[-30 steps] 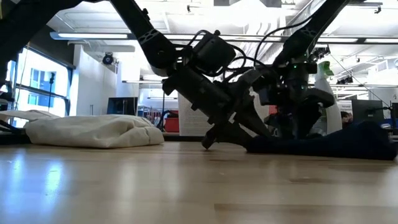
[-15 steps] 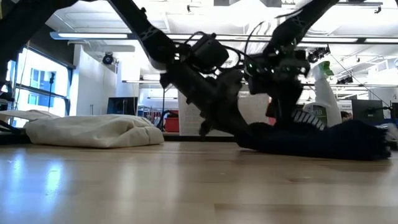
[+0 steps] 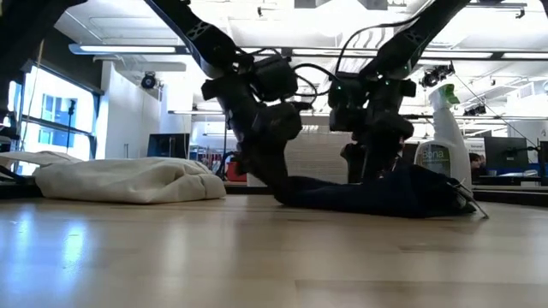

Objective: Fold laundry
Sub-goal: Fold the blue underwear

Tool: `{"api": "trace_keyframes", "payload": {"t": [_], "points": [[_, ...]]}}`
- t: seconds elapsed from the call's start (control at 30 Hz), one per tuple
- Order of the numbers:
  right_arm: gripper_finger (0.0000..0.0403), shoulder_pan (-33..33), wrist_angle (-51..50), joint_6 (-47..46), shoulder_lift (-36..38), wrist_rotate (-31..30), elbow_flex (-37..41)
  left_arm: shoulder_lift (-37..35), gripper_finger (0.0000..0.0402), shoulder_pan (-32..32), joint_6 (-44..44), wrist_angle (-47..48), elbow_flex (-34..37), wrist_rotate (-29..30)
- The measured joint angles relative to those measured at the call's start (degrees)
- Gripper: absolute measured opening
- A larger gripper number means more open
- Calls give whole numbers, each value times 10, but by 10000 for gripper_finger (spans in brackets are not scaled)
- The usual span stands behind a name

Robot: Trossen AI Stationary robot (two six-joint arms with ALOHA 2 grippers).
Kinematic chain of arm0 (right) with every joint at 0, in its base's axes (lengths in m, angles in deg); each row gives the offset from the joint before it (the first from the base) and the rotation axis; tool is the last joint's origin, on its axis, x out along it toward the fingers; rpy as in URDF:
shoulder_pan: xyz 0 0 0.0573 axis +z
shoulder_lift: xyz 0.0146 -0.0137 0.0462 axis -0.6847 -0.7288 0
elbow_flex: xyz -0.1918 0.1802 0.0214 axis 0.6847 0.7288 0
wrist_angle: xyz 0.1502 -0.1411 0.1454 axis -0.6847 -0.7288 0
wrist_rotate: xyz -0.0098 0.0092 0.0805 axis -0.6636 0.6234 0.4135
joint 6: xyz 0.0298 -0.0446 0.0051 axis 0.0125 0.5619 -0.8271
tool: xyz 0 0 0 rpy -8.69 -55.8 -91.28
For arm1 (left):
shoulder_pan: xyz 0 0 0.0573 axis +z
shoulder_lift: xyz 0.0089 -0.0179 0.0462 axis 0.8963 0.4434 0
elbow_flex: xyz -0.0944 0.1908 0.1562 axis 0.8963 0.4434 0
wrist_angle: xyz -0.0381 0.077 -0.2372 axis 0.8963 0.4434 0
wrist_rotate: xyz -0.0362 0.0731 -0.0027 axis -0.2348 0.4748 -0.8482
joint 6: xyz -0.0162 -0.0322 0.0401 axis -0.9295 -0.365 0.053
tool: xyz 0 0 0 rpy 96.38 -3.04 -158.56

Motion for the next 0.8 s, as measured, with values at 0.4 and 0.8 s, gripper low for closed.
{"api": "trace_keyframes", "payload": {"t": [0.4,0.8], "points": [[283,-6,102,-34,-34,41,-1,-31,189,22,-87,51,0,-55],[126,-2,77,-6,-84,55,-4,33,135,-27,-75,-38,-2,33]]}}
